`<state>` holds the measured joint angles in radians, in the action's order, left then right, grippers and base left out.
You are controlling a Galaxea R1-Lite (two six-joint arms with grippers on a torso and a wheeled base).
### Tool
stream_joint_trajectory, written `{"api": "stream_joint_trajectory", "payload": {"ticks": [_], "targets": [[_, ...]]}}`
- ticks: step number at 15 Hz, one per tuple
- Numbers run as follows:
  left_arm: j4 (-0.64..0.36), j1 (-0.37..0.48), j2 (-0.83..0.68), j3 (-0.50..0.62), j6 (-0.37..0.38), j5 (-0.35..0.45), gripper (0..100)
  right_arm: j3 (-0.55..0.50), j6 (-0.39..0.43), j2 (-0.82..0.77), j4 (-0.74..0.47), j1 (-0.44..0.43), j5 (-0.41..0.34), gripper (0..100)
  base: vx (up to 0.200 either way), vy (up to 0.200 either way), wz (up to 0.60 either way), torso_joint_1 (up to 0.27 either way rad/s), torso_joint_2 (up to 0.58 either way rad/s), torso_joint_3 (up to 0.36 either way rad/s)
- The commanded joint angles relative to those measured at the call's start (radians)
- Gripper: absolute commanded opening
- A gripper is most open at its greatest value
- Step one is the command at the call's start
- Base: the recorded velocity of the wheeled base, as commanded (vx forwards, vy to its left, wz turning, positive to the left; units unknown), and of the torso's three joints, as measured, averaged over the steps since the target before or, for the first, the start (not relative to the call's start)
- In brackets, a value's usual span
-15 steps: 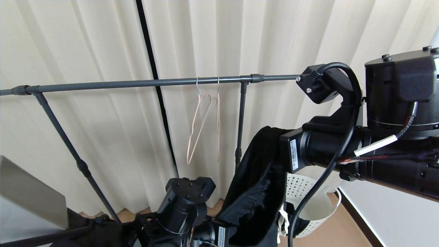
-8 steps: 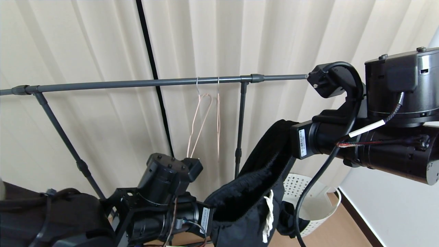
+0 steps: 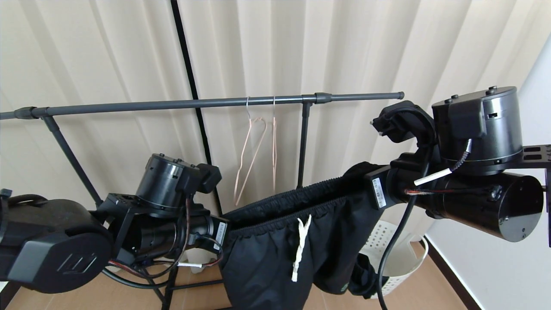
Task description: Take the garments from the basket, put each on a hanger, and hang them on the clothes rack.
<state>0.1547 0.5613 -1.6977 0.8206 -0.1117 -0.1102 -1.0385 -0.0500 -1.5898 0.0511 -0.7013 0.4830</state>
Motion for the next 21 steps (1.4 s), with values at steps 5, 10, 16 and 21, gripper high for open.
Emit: {"api": "stream_joint_trajectory", "payload": {"ticks": [5,10,16,21], "targets": [[-0.061,-0.064,0.131,-0.032,0.041,-0.023,0,-0.011,0.002,-0.041,0.006,0.055,0.002,0,0.000,0.000,0.00,0.000,0.00,0.000],[-0.066,-0.116,0.185,-0.094,0.058,-0.014,0,-0.023,0.004,-0.032,0.007,0.123,0.000,0,0.000,0.000,0.00,0.000,0.00,0.000],[-0.064,-0.132,0.174,0.014,0.055,0.029,0,-0.008,0.021,-0.007,0.000,0.129,-0.006,0,0.000,0.000,0.00,0.000,0.00,0.000],[-0.064,-0.098,0.098,0.143,0.035,0.027,0,0.060,0.075,0.088,-0.010,0.108,-0.014,0,0.000,0.000,0.00,0.000,0.00,0.000]]}}
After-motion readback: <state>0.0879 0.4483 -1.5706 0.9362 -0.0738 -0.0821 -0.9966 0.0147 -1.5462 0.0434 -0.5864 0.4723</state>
